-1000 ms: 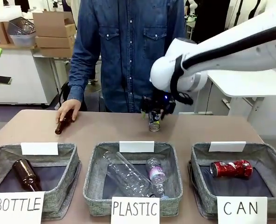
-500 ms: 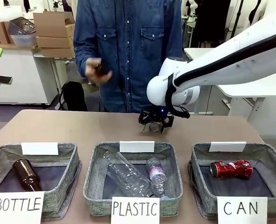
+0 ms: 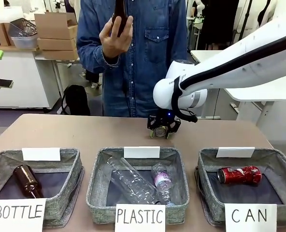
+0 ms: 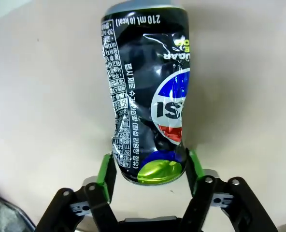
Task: Sort the can waste into the basket.
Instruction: Pick up the can waste from the table and place it in the right Fabric basket.
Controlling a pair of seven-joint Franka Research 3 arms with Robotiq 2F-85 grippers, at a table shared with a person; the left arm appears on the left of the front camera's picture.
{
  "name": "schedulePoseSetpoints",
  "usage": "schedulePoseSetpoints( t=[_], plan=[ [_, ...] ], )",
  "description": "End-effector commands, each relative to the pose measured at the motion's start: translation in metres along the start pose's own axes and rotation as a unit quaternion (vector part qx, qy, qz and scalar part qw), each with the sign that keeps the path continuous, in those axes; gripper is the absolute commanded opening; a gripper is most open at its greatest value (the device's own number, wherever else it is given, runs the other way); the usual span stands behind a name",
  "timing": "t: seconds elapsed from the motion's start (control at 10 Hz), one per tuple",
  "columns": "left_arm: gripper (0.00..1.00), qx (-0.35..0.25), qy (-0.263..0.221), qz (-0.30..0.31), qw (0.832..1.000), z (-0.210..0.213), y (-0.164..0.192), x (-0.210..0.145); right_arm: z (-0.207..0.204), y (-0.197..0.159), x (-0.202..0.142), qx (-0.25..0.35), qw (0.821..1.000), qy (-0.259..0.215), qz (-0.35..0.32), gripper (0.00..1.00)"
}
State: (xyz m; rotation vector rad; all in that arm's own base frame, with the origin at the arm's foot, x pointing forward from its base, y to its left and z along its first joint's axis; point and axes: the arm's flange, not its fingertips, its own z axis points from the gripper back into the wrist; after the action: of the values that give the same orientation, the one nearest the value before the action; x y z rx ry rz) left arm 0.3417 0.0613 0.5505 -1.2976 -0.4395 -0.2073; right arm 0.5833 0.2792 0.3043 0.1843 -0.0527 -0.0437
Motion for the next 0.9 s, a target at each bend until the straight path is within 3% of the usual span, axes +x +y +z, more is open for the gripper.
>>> schedulePoseSetpoints(
  t=[0.0, 0.1, 0.2, 0.4, 0.8],
  plan=[
    [1.0, -0.001, 0.006, -0.007, 1.0, 0.003, -0.001, -0.001, 0.004, 0.002, -0.002, -0.02, 1.0, 0.001, -0.012, 0.0],
    [1.0, -0.001, 0.006, -0.007, 1.0, 0.003, -0.001, -0.001, 0.003, 0.0, -0.002, -0.022, 1.0, 0.003, -0.016, 0.0],
    [1.0, -0.001, 0.006, -0.007, 1.0, 0.003, -0.001, -0.001, 0.004, -0.004, -0.001, -0.02, 1.0, 0.004, -0.02, 0.15],
    [1.0, -0.001, 0.006, -0.007, 1.0, 0.003, -0.001, -0.001, 0.004, -0.013, -0.001, -0.001, 1.0, 0.009, -0.022, 0.0],
    [1.0, -0.001, 0.006, -0.007, 1.0, 0.003, -0.001, -0.001, 0.011, -0.074, -0.015, 0.102, 0.994, 0.023, -0.01, 0.0]
  ],
)
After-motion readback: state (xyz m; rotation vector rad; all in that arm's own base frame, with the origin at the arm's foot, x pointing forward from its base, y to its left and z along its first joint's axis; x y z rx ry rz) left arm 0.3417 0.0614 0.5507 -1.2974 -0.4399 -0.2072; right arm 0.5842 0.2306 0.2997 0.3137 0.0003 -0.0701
